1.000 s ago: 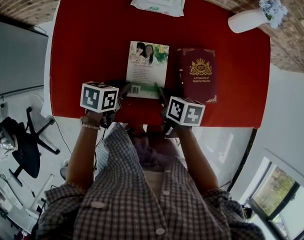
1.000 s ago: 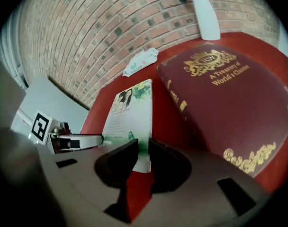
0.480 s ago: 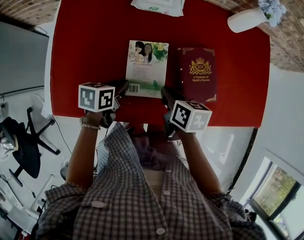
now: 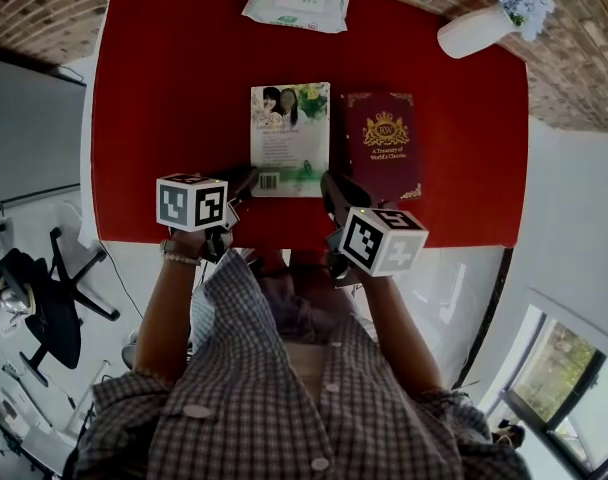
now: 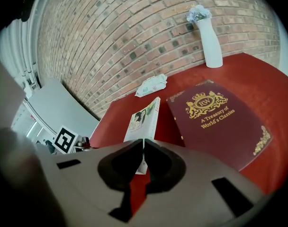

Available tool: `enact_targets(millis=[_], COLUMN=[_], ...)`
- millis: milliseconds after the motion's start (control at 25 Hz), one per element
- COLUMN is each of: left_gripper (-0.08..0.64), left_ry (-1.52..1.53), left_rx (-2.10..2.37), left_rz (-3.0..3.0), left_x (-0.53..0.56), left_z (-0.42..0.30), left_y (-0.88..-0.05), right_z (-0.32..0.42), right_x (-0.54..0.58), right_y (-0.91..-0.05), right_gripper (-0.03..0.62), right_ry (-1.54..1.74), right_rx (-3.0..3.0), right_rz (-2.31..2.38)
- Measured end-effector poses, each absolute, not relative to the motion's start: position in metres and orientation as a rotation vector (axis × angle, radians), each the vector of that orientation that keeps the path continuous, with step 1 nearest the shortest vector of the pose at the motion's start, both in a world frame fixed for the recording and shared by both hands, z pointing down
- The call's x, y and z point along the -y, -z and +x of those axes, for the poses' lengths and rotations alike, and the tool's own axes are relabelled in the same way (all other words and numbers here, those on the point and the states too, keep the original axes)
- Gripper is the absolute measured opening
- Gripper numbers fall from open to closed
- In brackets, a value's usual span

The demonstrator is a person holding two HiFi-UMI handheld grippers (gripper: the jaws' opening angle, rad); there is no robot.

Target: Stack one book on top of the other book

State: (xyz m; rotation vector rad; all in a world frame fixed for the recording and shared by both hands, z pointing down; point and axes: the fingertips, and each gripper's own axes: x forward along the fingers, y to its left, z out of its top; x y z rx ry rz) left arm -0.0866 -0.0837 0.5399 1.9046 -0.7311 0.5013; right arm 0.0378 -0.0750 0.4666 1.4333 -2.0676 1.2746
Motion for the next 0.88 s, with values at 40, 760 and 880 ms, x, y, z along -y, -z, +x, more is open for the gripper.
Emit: enact_targets(millis=[40,760,880], left_gripper=[0.049,0.035,0.038], left_ry=[-0.504,-0.519,-0.547], left_rx=[0.726,0.581,0.573], left_rz=[1.911,1.984,1.987], left_x=[0.083,0.072,0.069], left_z=[-0.084,-0.041,-0.038], left_y=[-0.54,-0.534,-0.536], right_z=[0.039,0.077,0.083], right_x=[0.074,0.061,0.066], right_y=[-0.465,-0.473,-0.476], right_gripper=[0.016,0.008,0.013], right_ry=[-1.274,-1.089,-0.952], right_rx=[2.068,2.007,1.976], right_rz=[1.439,1.479,1.453])
